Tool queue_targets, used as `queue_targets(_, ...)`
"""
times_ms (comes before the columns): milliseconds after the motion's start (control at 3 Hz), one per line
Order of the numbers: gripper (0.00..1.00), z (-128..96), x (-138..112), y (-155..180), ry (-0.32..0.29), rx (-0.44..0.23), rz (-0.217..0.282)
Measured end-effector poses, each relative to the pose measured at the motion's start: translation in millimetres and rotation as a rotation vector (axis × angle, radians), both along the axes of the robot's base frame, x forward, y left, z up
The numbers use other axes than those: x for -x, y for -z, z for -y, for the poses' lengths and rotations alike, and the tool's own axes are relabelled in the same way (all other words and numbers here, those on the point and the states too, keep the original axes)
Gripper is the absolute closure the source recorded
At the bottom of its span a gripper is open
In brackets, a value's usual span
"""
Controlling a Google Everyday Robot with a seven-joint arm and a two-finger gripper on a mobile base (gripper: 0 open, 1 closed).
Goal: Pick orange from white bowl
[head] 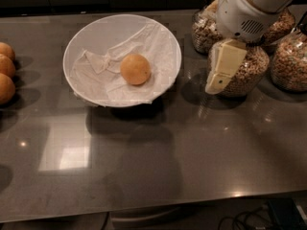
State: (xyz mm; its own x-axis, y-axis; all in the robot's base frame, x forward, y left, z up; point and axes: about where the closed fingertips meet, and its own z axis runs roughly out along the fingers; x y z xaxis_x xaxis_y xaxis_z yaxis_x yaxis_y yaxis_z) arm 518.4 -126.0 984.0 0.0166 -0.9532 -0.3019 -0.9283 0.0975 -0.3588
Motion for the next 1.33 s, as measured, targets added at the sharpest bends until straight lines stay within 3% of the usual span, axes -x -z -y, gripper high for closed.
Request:
queue_targets(333,0.00,-49.5,-30.6,2.0,-0.088,-0.084,0.019)
queue_targets(667,0.00,-91.6,-51.0,4.1,-0.150,-0.140,0.007)
queue_targets(1000,0.00,-112.9,-59.6,4.4,-0.193,-0.165,-0.004)
queue_targets(1333,0.00,-113.3,-59.8,4.3,-0.193,-0.165,-0.004)
